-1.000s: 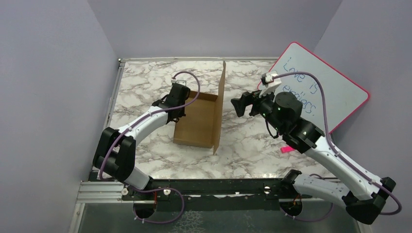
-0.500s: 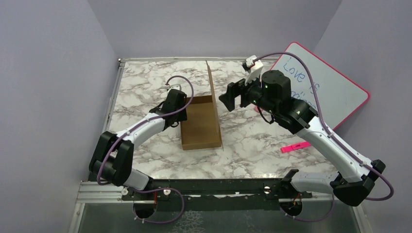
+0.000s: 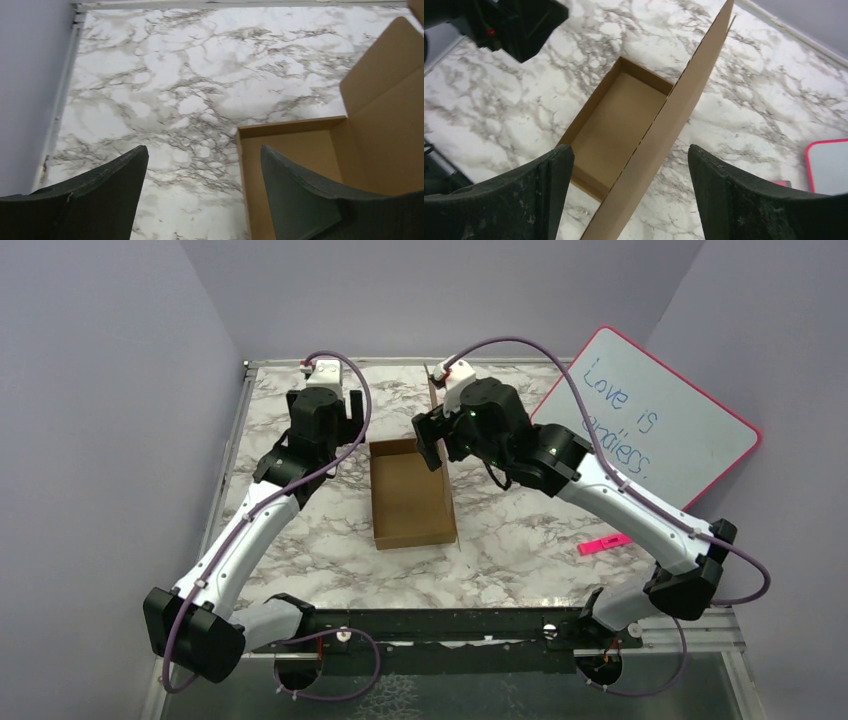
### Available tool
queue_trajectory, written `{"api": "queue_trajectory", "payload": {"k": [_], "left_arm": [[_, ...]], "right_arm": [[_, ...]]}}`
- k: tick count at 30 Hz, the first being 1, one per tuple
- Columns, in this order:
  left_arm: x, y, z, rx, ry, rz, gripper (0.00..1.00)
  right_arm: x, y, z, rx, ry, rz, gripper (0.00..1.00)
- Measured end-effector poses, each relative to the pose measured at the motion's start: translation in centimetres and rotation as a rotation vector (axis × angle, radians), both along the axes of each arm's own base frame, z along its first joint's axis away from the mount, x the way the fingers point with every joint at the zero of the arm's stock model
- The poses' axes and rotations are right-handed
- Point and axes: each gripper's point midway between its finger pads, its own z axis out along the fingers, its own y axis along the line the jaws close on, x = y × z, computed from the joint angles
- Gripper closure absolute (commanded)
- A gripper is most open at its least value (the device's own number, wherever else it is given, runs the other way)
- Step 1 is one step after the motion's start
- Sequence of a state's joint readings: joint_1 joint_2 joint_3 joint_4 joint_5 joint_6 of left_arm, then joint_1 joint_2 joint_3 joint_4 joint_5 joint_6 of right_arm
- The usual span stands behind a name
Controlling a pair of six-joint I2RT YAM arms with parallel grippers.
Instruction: Fold the paper box
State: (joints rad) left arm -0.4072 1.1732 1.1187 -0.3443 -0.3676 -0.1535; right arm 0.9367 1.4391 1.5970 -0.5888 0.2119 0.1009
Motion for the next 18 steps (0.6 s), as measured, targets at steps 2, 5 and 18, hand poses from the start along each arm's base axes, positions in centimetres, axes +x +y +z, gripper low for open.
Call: {"api": "queue_trajectory", "payload": {"k": [2,5,18], "left_arm": [[0.0,1.2,0.0,0.036,-0.008,0.024,0.16],[-0.4,3.1,-1.9,0.082,0.029,0.053,0.16],[-1.6,7.7,-2.6,0.102,0.038,0.150,0.16]], "right_arm": [[0.6,0.5,0.0,-0.048,-0.014,-0.052,0.15],[1.3,1.7,-0.6,-0.114,-0.038,-0.111,0.23],[4.7,0.6,-4.7,-0.496,-0.088,-0.362,0.60]]}}
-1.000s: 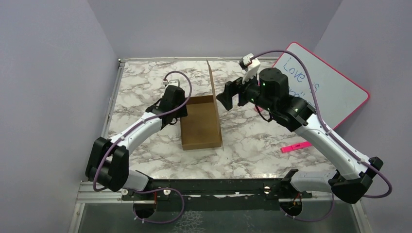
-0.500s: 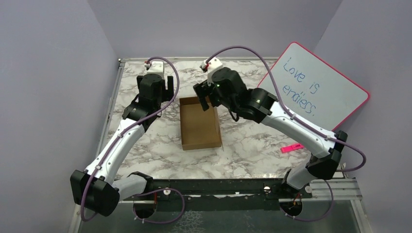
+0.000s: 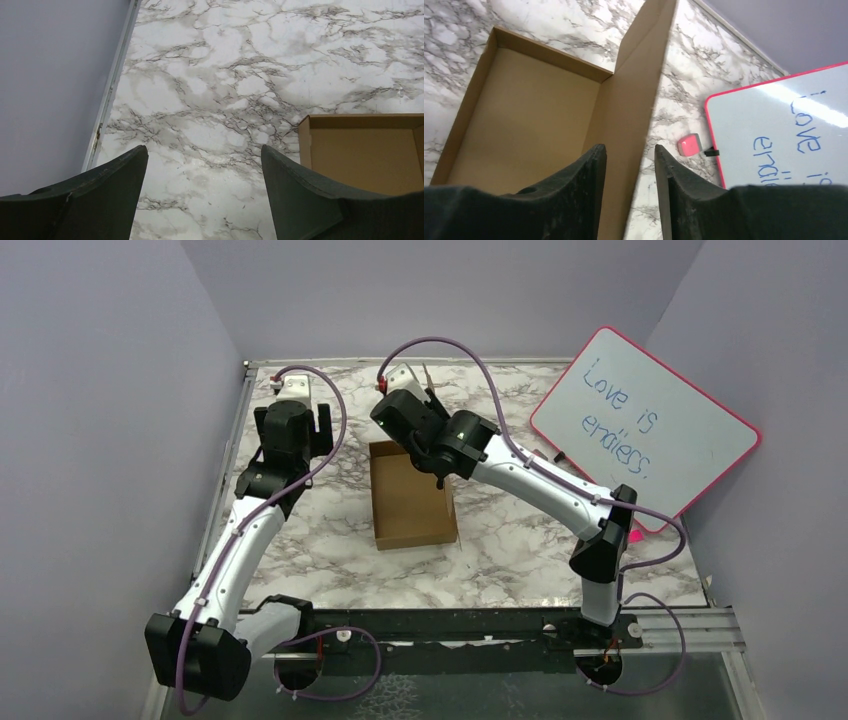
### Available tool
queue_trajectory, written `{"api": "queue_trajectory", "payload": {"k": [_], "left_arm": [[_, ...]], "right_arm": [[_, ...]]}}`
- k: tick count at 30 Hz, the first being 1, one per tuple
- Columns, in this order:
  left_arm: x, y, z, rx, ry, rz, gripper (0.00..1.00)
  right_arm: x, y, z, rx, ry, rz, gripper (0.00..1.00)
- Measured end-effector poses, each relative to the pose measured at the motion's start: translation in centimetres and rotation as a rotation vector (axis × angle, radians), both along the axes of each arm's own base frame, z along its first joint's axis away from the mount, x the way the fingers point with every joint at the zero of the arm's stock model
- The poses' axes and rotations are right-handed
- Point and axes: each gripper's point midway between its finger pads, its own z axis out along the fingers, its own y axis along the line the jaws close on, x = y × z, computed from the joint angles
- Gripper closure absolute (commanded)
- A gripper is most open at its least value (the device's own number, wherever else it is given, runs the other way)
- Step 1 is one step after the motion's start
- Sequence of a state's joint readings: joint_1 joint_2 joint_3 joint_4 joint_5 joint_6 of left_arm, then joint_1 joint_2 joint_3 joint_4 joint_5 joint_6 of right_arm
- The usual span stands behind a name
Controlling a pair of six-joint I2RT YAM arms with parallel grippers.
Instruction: Fold the paper box
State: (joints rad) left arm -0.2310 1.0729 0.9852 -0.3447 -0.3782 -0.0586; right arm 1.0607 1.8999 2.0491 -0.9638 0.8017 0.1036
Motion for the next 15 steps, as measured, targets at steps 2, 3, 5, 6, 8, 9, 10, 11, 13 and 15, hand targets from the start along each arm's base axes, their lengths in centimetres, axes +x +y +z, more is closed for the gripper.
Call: {"api": "queue_trajectory", "payload": {"k": [2,3,5,6,8,9,10,11,13,15], "left_arm": [[0.0,0.3,0.0,-0.003,0.000,0.005,0.16],[0.0,0.3,0.0,-0.004,0.000,0.006,0.16],[0.0,0.3,0.0,-0.006,0.000,0.002,0.16],[0.0,0.2,0.0,-0.006,0.000,0.001,0.15],[0.0,0.1,0.0,-0.008,0.000,-0.004,0.15],[0.0,0.1,0.0,-0.009,-0.001,-0.006,0.15],[0.0,0.1,0.1,-0.010,-0.003,-0.007,0.15],[0.0,0.1,0.2,-0.011,-0.005,-0.009,0.15],[-0.1,0.1,0.4,-0.013,-0.010,-0.014,0.15],[-0.2,0.0,0.6,-0.014,-0.017,-0.023,0.15]], "right_arm": [[0.2,-0.3,0.5,-0.017,-0.016,-0.011,0.71],[0.2,-0.5,0.6,-0.029,-0.021,-0.011,0.76],[0.3,-0.5,0.8,-0.051,-0.030,0.003,0.85],[0.4,-0.5,0.8,-0.068,-0.033,0.017,0.88],[0.5,-0.3,0.6,-0.089,-0.037,0.052,0.95],[0.5,-0.2,0.5,-0.099,-0.037,0.075,0.98],[0.5,-0.1,0.3,-0.110,-0.033,0.101,0.99],[0.7,-0.1,0.2,-0.118,-0.027,0.128,0.99],[0.8,0.3,0.0,-0.128,-0.015,0.198,0.99],[1.1,0.5,-0.1,-0.130,-0.002,0.266,0.99]]}}
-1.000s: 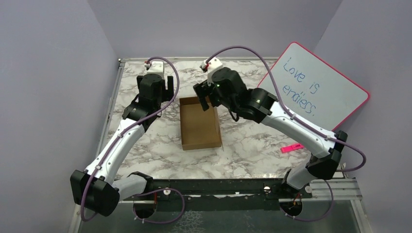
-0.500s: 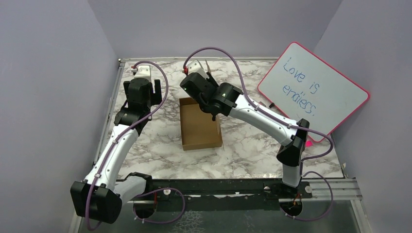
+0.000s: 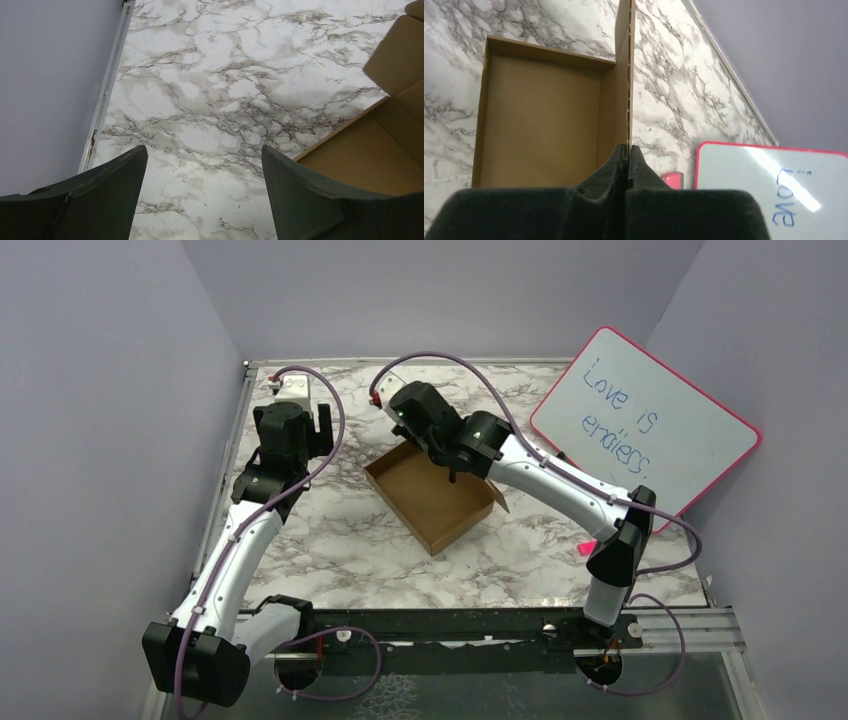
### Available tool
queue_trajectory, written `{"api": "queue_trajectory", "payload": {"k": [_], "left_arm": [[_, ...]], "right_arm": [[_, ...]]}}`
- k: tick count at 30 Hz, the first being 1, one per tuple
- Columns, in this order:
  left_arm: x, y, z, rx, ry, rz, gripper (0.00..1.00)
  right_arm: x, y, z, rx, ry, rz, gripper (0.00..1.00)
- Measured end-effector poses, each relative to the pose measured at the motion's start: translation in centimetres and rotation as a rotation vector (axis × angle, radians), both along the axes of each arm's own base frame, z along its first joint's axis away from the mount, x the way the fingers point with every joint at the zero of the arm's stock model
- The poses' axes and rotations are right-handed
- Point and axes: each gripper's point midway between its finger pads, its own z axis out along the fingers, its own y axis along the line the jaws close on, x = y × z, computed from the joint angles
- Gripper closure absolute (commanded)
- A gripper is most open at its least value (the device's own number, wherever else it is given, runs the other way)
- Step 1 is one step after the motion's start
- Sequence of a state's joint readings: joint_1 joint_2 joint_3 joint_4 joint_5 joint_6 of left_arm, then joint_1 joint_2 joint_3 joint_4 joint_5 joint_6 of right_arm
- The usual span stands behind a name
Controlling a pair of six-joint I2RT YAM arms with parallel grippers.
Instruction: Fold the paper box
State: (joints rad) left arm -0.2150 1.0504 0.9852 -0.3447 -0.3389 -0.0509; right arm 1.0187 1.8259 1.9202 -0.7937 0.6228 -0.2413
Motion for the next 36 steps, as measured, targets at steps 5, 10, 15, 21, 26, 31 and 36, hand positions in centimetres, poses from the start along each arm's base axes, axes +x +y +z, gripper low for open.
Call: {"api": "queue_trajectory", "payload": {"k": [5,10,15,21,26,31,36], "left_arm": [[-0.5,-0.2,0.8,-0.003,-0.029,-0.028,0.15],[-1.0,-0.7,1.6,0.004,-0.055,-0.080,0.14],[-1.5,-1.5,2.1,0.013,-0.086,-0.151,0.14],[-2.4,-2.6,1.9,0.060,-0.121,-0.263,0.12],[-2.9,-3.0,2.3,0.104,-0.155,-0.328,0.13],[-3.4,-3.6,3.0,0.130,-0.194,-0.385,0.17],[-3.3,-4.2,2.8,0.140,-0.194,-0.434,0.19]], "right_arm": [[1.6,-0.3,0.6,0.050,0.042,0.166,0.99],[2.7,-0.9,2.0,0.105,0.059,0.330,0.99],[1.8,0.1,2.7,0.103,0.058,0.537,0.99],[-0.2,1.6,3.0,0.090,0.064,0.766,0.99],[-1.0,1.9,3.1,0.085,0.065,0.871,0.99],[-1.2,2.1,2.8,0.091,0.059,0.924,0.83],[-1.1,2.0,2.2,0.096,0.075,0.912,0.66]]}}
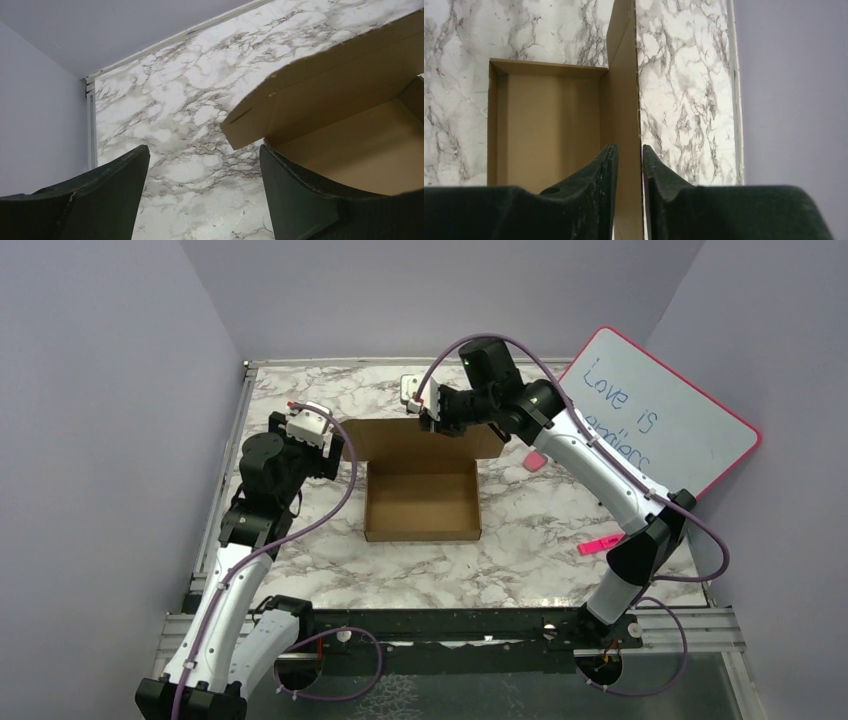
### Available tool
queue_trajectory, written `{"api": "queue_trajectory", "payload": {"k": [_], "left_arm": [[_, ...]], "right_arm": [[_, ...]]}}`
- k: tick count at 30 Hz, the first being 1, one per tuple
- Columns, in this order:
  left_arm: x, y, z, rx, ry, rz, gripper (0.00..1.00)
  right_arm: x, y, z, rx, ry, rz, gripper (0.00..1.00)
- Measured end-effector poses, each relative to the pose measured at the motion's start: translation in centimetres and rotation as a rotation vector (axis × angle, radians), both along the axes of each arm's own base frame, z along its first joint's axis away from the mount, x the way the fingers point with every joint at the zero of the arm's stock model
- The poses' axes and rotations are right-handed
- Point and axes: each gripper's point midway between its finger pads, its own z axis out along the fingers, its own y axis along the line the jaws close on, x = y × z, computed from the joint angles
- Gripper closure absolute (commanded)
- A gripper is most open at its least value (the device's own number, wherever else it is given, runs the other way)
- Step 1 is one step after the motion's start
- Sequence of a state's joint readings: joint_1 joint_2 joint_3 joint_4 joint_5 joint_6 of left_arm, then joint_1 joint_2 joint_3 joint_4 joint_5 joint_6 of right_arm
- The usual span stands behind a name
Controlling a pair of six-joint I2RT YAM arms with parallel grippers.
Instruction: Fold the paper box
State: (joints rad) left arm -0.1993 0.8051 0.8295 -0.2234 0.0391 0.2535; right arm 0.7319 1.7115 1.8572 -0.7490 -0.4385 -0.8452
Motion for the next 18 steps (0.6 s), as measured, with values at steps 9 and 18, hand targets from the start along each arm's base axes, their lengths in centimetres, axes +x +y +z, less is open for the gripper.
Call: {"api": "queue_trajectory", "payload": {"k": [9,18], "left_arm": [[0.6,-1.0,-0.7,0.036,0.051,-0.069,0.19],[1.8,-1.1,2.5,0.055,0.021,-0.093,0.18]], "right_arm": [[-0.4,-2.2,1.8,0.057,-0.002,-0.140,0.36],[-0.6,-8.0,2.6,0.078,-0.020,-0.312,0.29]]}}
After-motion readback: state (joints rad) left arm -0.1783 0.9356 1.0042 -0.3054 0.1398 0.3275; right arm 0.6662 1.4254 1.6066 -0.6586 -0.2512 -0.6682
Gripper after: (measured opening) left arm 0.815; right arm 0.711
